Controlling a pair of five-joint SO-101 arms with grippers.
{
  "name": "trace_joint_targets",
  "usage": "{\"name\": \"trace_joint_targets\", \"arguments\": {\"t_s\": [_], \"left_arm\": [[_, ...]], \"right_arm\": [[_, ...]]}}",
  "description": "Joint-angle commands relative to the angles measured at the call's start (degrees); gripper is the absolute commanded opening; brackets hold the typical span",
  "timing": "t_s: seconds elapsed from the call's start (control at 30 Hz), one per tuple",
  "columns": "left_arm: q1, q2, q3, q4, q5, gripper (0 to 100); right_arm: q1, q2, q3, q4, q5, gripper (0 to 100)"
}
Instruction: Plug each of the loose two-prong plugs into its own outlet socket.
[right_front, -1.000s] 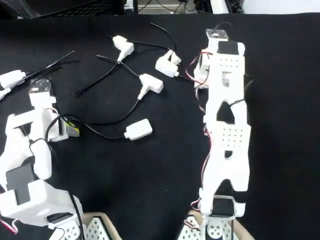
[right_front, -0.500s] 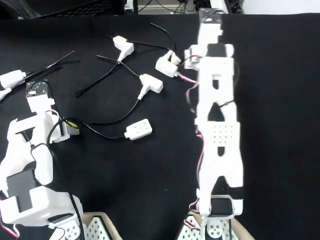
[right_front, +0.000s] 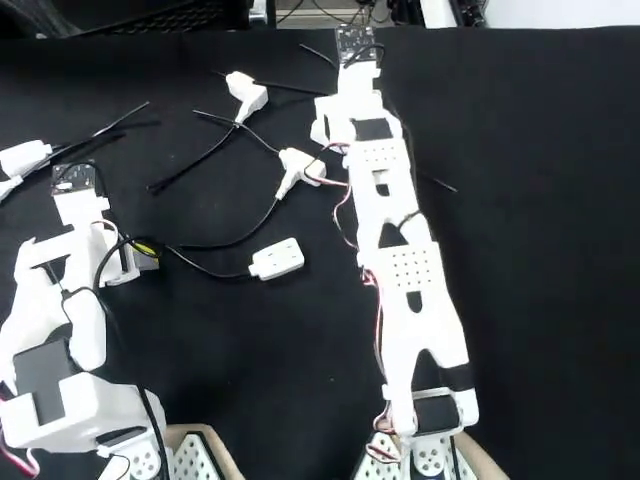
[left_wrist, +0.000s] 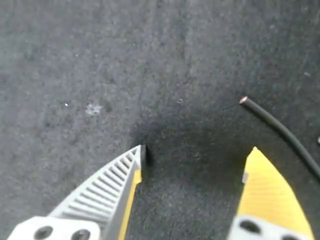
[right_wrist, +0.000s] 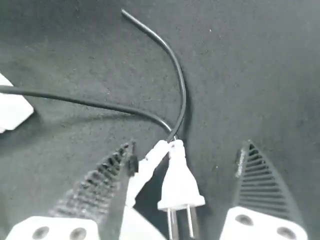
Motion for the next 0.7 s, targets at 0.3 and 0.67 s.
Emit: {"name": "trace_joint_targets", "arguments": {"t_s": [0.3,0.67], "left_arm": [[-0.1,-0.8,0.3,-0.3,0.4,32],[0.0,-0.8,0.3,-0.3,0.4,32]], "right_arm": [[4.4,-1.0,-3.1,-1.0,0.0,30.7],[2.0,2.6,-1.6,3.3,-0.1,22.1]]}}
